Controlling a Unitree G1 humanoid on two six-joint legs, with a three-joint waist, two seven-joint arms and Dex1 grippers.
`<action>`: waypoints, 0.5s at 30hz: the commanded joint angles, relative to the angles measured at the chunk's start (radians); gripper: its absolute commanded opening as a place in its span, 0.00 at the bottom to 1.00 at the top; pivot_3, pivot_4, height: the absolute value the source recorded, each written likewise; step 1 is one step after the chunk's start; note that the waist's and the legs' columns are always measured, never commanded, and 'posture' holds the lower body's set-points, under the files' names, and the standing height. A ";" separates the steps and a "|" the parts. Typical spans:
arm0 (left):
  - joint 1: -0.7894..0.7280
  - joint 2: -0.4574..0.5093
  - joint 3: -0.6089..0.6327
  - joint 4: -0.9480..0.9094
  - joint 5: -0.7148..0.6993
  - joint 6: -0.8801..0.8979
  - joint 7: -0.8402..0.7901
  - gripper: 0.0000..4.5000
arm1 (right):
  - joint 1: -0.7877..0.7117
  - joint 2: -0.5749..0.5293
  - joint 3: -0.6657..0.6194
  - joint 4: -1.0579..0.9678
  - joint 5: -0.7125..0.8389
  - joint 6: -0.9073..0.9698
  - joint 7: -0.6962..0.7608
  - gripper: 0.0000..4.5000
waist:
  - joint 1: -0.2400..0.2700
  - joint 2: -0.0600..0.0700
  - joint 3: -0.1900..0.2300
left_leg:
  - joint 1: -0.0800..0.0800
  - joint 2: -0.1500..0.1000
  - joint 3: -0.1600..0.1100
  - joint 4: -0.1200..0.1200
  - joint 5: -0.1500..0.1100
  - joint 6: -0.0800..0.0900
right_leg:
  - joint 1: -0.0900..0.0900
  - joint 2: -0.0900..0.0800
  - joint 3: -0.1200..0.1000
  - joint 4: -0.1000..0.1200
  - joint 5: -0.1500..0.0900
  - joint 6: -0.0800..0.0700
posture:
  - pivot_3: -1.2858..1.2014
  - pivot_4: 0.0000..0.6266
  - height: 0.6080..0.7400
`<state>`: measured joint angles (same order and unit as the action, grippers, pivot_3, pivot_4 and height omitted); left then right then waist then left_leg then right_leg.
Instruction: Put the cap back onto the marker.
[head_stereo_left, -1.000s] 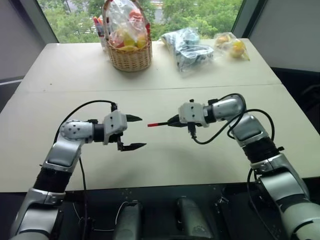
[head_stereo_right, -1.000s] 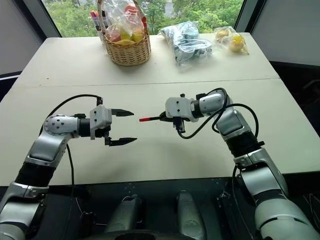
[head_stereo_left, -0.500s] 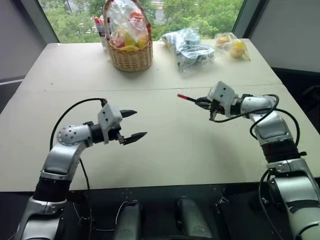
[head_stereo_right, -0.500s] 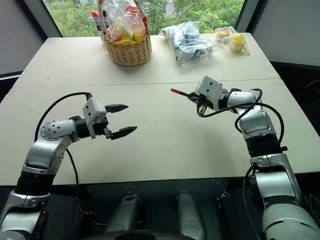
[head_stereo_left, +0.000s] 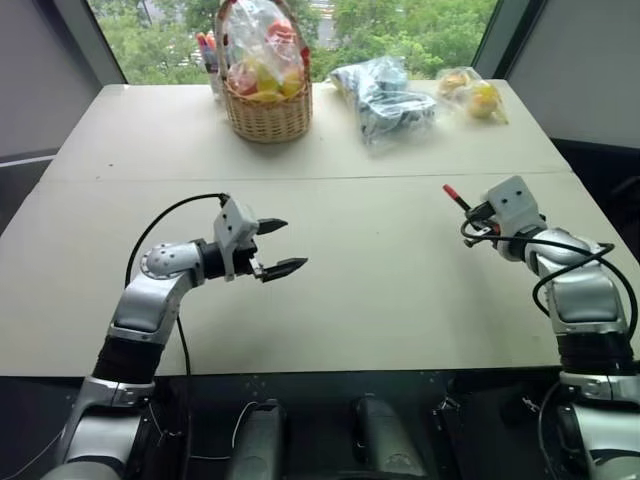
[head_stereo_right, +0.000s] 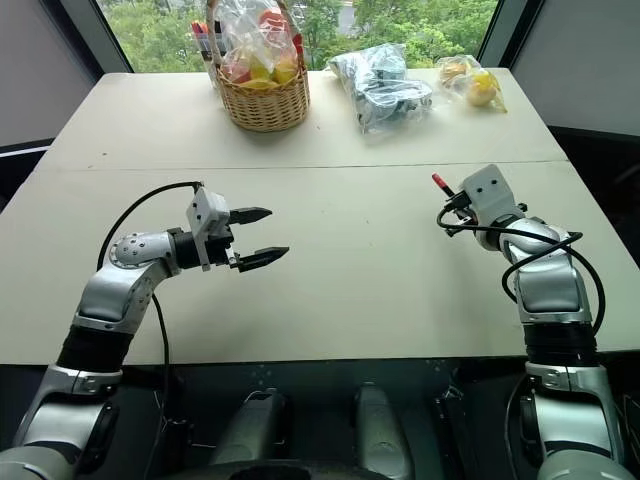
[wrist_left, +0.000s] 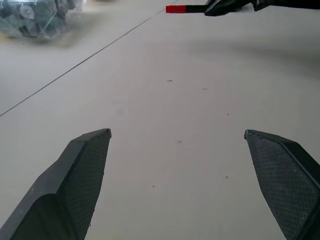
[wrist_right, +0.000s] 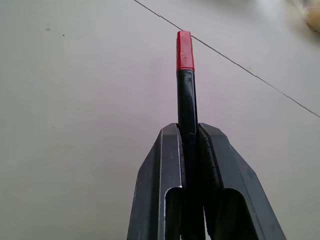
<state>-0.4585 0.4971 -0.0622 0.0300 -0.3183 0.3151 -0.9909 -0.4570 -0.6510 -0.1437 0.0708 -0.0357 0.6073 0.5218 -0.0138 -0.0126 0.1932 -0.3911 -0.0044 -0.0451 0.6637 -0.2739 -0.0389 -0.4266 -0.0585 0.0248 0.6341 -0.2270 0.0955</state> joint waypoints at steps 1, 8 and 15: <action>-0.036 -0.011 -0.005 0.002 -0.018 -0.001 -0.016 0.99 | 0.007 0.008 -0.084 -0.047 0.017 0.105 -0.081 0.00 | 0.000 0.000 0.000 | 0.000 0.000 0.000 0.000 0.000 0.000 | 0.000 0.000 0.000 0.000 0.000 0.000 | 0.52 0.24 1.00; -0.073 -0.007 -0.006 0.005 -0.034 0.025 -0.069 0.99 | 0.068 0.045 -0.161 -0.132 0.060 0.266 -0.158 0.00 | -0.002 0.000 0.000 | 0.000 0.000 0.000 0.000 0.000 0.000 | 0.000 0.000 0.000 0.000 0.000 0.000 | 0.52 0.24 1.00; -0.117 -0.007 0.007 -0.034 -0.084 0.080 -0.092 0.99 | 0.091 0.056 -0.185 -0.168 0.090 0.317 -0.188 0.00 | -0.001 0.000 0.000 | 0.000 0.000 0.000 0.000 0.000 0.000 | 0.000 0.000 0.000 0.000 0.000 0.000 | 0.52 0.24 1.00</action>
<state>-0.5540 0.4804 -0.0691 0.0435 -0.3748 0.3866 -1.0727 -0.3638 -0.5949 -0.3004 -0.0497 0.0431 0.9213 0.3445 -0.0152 -0.0125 0.1932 -0.3911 -0.0042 -0.0453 0.6636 -0.2739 -0.0388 -0.4266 -0.0580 0.0250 0.6341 -0.2271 0.0956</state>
